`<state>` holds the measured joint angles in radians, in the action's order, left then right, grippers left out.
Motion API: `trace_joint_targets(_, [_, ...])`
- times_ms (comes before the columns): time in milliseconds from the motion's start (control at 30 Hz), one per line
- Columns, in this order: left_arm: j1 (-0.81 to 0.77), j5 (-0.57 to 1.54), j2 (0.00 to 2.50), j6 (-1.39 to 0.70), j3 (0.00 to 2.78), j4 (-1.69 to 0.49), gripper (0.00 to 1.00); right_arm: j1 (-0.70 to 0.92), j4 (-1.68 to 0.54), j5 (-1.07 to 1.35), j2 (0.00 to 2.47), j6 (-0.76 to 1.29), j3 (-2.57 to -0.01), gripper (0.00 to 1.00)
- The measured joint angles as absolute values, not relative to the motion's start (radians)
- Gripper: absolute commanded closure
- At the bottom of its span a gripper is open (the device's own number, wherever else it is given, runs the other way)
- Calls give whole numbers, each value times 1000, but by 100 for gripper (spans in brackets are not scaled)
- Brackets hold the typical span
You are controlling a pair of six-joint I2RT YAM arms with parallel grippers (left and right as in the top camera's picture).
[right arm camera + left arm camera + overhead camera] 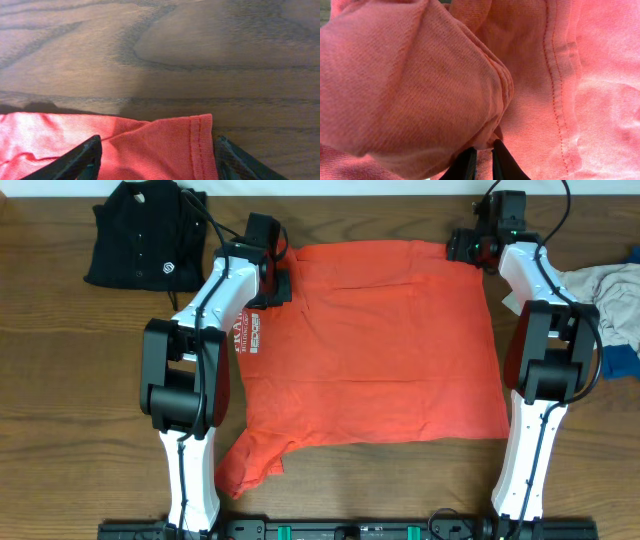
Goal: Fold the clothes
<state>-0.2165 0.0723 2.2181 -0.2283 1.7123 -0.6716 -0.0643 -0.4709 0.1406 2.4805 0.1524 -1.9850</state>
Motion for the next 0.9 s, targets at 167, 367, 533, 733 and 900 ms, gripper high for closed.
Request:
trace_joint_targets(167, [-216, 72, 2218, -229, 1712, -672, 94, -64, -472, 120, 2481, 153, -1985, 80])
trace_joint_targets(367, [-216, 72, 2218, -228, 1712, -670, 94, -64, -452, 112, 2481, 154, -1985, 96])
trace_joint_targets(533, [-216, 72, 2218, -223, 1712, -649, 94, -64, -448, 111, 2481, 157, -1985, 99])
trace_joint_targets(733, [-216, 72, 2218, -211, 1712, -648, 94, -64, -460, 111, 2481, 157, -2001, 99])
trace_joint_targets(900, [-216, 72, 2218, -208, 1712, -648, 94, -64, -504, 111, 2481, 157, -2021, 99])
